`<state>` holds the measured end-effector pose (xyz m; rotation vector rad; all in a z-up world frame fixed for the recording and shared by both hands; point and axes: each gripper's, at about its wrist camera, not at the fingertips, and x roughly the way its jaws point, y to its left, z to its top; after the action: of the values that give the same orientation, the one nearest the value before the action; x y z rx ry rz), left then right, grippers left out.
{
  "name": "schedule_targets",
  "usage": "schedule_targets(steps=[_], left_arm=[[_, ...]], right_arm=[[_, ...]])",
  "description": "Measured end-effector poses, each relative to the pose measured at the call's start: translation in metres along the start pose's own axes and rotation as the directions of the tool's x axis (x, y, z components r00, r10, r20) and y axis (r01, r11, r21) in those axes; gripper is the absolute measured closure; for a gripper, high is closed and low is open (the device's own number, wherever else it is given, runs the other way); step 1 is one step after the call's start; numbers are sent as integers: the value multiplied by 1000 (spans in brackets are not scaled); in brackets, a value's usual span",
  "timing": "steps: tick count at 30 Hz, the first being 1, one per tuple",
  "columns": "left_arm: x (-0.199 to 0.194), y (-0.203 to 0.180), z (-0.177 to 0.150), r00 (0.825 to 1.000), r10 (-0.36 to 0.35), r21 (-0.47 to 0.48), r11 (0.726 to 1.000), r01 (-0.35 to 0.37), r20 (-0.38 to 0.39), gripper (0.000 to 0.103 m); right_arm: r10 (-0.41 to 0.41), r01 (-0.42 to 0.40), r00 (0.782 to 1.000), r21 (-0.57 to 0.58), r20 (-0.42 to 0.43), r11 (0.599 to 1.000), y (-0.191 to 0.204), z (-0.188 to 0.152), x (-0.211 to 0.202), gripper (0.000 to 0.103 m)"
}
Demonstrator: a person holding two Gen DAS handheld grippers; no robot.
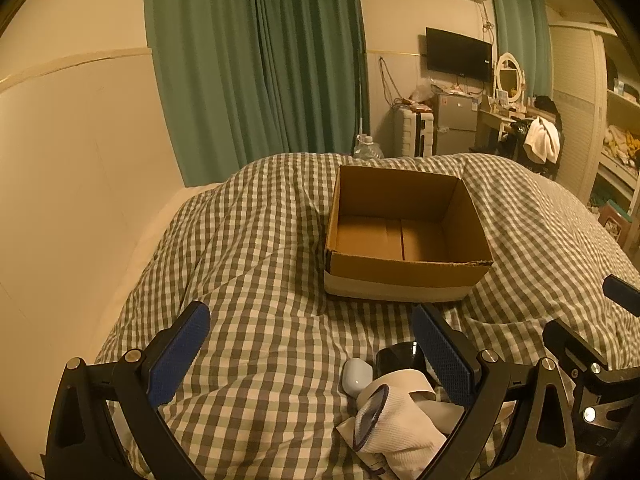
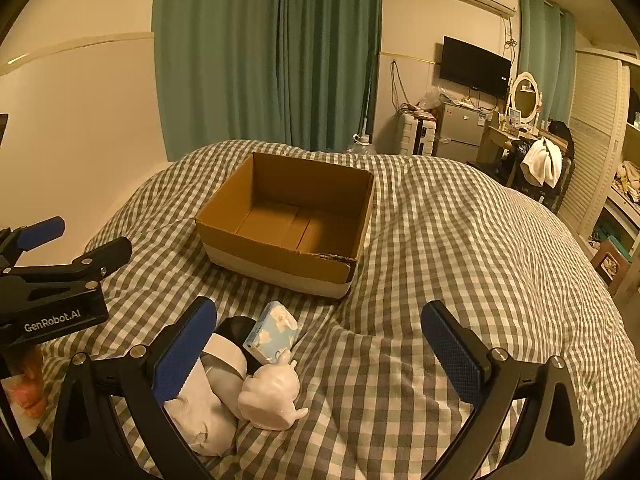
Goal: Organize objects
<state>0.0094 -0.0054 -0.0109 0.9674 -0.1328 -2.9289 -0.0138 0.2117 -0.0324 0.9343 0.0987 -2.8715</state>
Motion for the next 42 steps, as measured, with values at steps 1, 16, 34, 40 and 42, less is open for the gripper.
schedule_targets(steps=[1, 16, 34, 40, 42], left_arm=[[0, -1, 0, 1000, -2, 1, 1000, 2, -3, 0], [-1, -2, -2, 1000, -15, 5, 1000, 15, -5, 0], [46, -8, -38, 976, -44, 23, 998, 50, -214, 0], [54, -9, -54, 958, -64, 26, 997, 74, -279, 0], [57, -10, -59, 952, -72, 29, 996, 85, -297, 0]], right_arm=[[0, 0, 1000, 3, -1, 1000, -1, -1, 0, 0], [17, -17, 1000, -22, 2, 1000, 6, -3, 0, 0], [148, -147, 970, 18, -193, 989, 5, -36, 42, 4], [128, -135, 952, -6, -278, 991, 14, -52, 63, 13], [119, -130, 945, -18, -304, 991, 17, -58, 71, 26]])
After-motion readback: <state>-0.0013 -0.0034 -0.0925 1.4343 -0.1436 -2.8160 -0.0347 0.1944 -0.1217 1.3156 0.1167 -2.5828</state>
